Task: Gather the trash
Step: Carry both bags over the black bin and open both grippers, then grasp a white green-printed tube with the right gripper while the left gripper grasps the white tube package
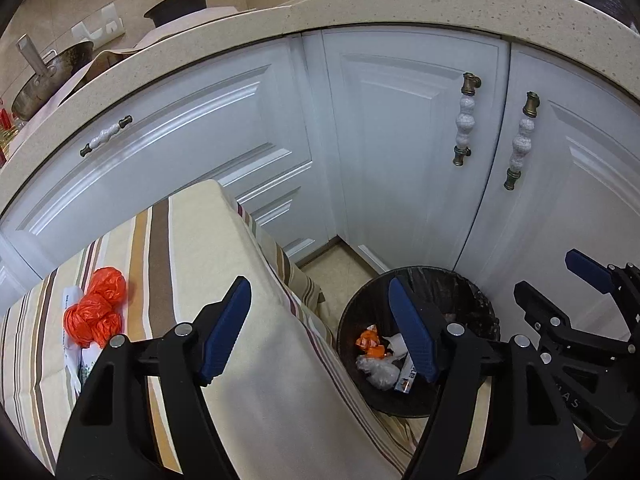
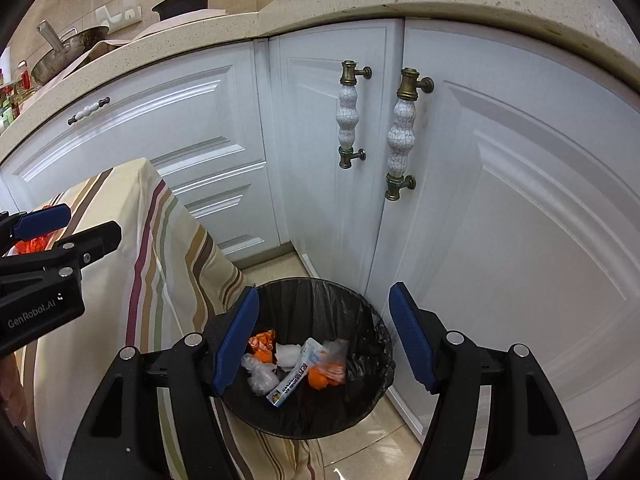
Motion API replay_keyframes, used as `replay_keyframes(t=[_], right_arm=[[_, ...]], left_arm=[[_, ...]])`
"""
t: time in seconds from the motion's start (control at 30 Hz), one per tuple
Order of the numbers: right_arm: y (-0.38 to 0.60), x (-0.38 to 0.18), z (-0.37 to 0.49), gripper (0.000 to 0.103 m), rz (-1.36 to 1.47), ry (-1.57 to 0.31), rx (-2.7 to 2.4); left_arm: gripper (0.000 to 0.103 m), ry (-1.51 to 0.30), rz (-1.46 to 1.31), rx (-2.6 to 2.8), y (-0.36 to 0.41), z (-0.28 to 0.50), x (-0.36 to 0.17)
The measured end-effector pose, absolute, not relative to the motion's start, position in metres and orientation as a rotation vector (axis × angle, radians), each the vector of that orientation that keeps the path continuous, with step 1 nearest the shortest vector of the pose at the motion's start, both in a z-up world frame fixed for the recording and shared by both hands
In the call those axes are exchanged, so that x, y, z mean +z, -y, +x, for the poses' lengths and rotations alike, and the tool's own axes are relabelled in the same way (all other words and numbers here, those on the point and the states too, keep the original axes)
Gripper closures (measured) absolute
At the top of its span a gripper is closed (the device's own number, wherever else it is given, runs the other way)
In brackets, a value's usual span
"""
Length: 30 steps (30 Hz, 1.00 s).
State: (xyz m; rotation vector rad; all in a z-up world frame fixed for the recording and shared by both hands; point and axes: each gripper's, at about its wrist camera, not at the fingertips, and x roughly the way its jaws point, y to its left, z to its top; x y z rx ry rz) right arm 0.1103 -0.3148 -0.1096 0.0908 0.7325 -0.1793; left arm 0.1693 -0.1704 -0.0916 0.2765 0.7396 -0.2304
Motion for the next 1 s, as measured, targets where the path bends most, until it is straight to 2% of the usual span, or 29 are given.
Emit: replay_keyframes(t=[0.4,1.0], right_arm=[[0.291,-0.096,0.107,0.037,0.097,-0.705,-0.131],[0.163,-0.077,0.125,0.037,0.011,-0.699,0.108]], left_arm=[[0.033,-0.739,0.237,-0.16,0.123,0.157,-0.079],[0.033,-0.784,0.11,0.127,-0.044,0.137,-0.075]])
